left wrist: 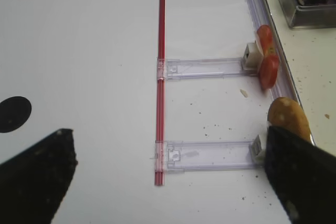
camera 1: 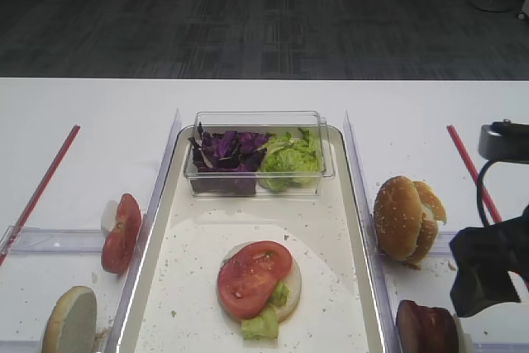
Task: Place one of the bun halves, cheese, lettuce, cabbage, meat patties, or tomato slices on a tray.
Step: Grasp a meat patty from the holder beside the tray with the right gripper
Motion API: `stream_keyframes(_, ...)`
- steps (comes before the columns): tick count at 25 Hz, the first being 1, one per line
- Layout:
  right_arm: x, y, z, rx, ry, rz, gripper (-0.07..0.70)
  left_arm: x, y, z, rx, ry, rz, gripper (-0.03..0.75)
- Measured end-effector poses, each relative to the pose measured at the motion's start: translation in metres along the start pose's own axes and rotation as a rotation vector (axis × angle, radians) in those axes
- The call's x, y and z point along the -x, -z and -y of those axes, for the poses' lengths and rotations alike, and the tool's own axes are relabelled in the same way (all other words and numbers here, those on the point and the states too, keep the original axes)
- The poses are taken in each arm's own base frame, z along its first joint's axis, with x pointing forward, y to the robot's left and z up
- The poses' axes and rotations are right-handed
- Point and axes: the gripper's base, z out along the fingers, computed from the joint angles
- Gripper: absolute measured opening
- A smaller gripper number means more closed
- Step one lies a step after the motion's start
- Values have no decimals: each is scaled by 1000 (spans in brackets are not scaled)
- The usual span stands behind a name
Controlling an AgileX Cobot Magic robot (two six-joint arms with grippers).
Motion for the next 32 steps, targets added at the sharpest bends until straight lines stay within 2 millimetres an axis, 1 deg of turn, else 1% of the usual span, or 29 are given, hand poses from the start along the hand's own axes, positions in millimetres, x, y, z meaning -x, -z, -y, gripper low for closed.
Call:
stream_keyframes(3,-3,-3,-16,13,29,11,635,0,0,0,0,0,0,671)
stream_keyframes(6,-7,-5,-28,25,46,23,635,0,0,0,0,0,0,671)
stream_keyframes(12,-11,-8,-42,43,59,23,635,0,0,0,0,0,0,671)
stream_keyframes(15,-8,-11,-51,49,70,4,635,0,0,0,0,0,0,671)
stream_keyframes(19,-1,-16,-69,51,98,-22,635,0,0,0,0,0,0,671)
stream_keyframes(22,4,-23,-79,42,111,-47,635,0,0,0,0,0,0,671)
stream_keyframes(27,7,-37,-90,20,122,-89,633,0,0,0,0,0,0,671)
stream_keyframes(32,8,-44,-93,13,123,-109,603,0,0,0,0,0,0,671)
